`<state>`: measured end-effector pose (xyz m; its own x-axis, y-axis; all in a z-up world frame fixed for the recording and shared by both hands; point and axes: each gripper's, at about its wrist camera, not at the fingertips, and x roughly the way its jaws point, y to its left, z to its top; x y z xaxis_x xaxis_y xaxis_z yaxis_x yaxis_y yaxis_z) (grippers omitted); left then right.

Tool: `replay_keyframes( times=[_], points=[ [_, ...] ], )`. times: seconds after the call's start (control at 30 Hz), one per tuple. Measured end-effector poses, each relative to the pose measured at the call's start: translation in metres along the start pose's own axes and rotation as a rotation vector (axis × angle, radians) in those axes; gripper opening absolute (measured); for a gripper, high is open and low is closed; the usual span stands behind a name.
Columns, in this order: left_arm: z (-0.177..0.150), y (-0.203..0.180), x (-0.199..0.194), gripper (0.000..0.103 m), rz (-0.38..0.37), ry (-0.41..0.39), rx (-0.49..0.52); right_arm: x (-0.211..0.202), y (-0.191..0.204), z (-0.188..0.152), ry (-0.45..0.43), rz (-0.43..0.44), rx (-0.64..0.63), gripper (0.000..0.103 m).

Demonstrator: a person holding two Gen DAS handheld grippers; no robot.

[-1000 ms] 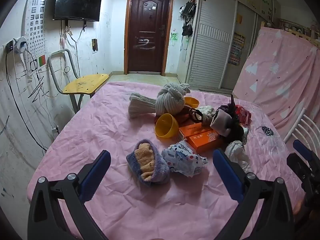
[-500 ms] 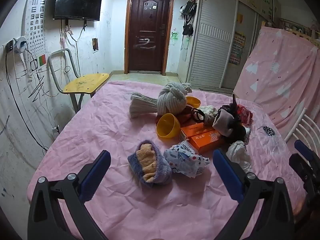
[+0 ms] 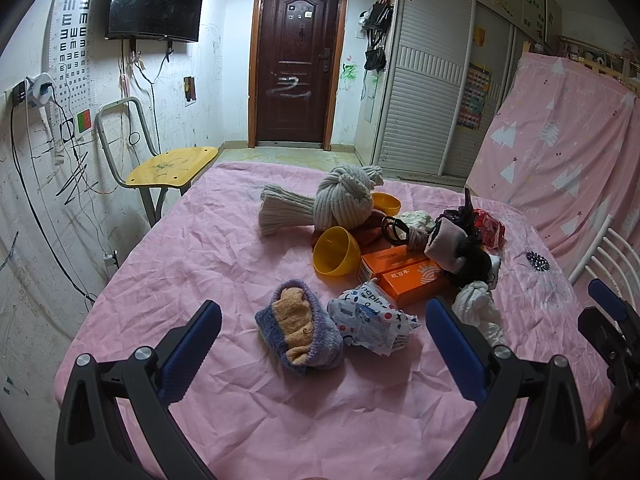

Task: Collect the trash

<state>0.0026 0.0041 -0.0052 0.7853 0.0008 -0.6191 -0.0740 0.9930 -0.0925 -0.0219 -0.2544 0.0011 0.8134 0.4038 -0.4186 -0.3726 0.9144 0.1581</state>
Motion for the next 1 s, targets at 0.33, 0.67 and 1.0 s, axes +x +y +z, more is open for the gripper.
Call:
replay_keyframes(
  times=[0.33,0.67,1.0],
  points=[
    [0.0008,0.0021,0.0027,0.095,-0.001,0.002,0.003,-0.0004,0.0017,-0.0007,0.001,0.002,-0.001,0.098],
    [0.0017,-0.002,0.0011,0.095,-0.001,0.002,0.007,0.002,0.0008,-0.0014,0.0,0.004,-0.001,0.098],
    [0.001,-0.0029,0.0007,0.095,-0.001,0.003,0.008,0.0002,0.0044,-0.0009,0.0,0.004,0.0,0.098]
  ],
)
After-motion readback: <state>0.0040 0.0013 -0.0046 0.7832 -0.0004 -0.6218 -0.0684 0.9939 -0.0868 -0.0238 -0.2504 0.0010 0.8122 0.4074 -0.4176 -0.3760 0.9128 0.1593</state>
